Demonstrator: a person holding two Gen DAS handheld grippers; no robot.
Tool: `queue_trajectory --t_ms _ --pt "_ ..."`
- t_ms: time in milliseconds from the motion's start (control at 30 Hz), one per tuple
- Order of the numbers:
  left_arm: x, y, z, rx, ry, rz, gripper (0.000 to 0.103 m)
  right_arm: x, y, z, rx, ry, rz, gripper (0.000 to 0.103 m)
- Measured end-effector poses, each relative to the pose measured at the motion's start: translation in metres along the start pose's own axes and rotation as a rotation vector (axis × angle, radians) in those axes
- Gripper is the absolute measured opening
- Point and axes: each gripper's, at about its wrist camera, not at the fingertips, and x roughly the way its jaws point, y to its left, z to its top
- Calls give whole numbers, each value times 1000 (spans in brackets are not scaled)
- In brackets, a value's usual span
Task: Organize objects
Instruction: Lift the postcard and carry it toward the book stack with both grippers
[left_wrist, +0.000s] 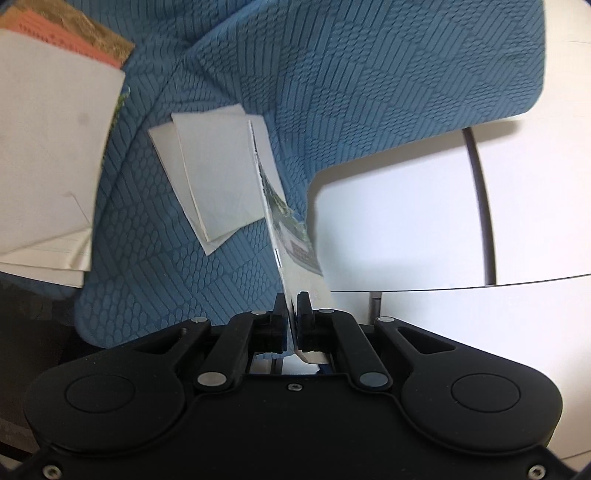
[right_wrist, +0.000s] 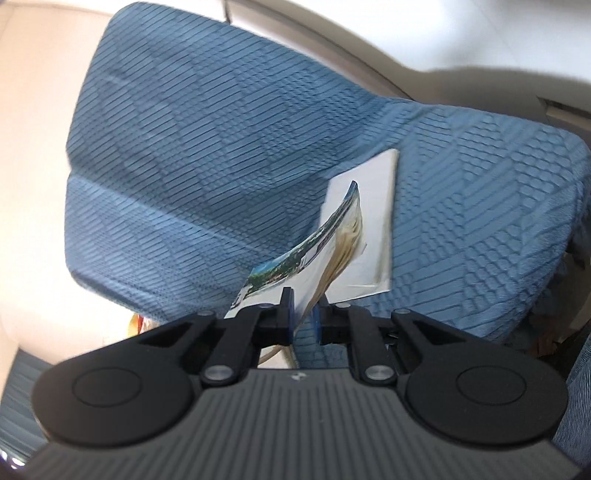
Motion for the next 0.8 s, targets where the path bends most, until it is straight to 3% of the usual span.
queue_trajectory --t_ms 267,800 --pt "-60 -13 5 61 -65 -16 6 -3 57 -8 -67 26 9 13" --pt "-165 -3 37 75 -207 -67 7 19 161 -42 -197 73 109 13"
